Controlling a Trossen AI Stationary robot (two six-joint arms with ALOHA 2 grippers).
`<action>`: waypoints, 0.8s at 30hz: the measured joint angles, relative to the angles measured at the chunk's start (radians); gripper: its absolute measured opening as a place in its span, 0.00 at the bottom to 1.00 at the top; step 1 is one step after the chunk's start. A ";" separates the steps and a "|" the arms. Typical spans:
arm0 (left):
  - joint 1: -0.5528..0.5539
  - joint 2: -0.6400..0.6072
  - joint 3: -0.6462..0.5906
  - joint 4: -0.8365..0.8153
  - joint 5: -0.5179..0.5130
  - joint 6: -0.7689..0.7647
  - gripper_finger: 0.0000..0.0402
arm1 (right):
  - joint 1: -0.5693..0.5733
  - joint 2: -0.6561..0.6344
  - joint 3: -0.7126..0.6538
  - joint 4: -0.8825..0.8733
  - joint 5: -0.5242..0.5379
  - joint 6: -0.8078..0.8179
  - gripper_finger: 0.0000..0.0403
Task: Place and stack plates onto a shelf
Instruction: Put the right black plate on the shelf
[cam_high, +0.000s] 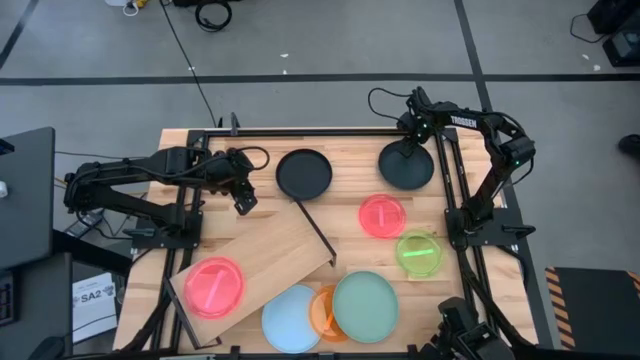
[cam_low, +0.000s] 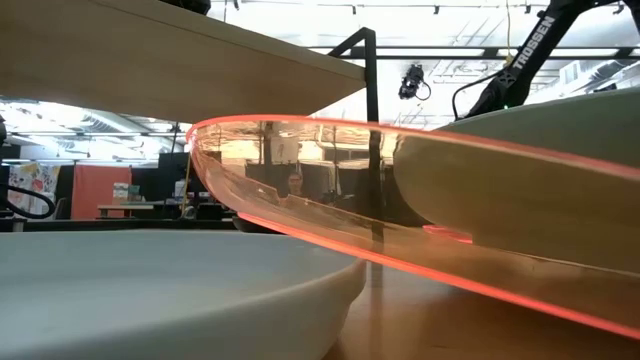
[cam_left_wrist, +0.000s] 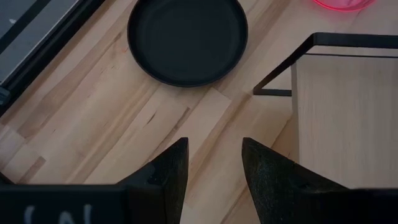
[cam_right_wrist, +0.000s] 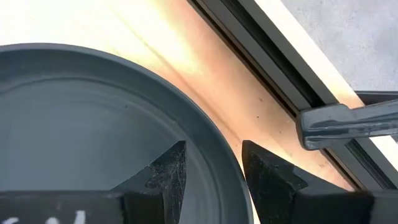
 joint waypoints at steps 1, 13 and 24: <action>0.000 0.000 0.000 0.000 0.000 0.000 0.39 | 0.000 0.000 0.000 0.000 0.003 -0.002 0.40; 0.000 0.000 0.000 0.000 0.000 0.000 0.39 | 0.000 0.000 0.000 0.001 0.067 -0.008 0.30; 0.000 0.000 0.000 0.000 0.001 0.000 0.39 | 0.000 0.000 0.000 0.004 0.070 0.010 0.14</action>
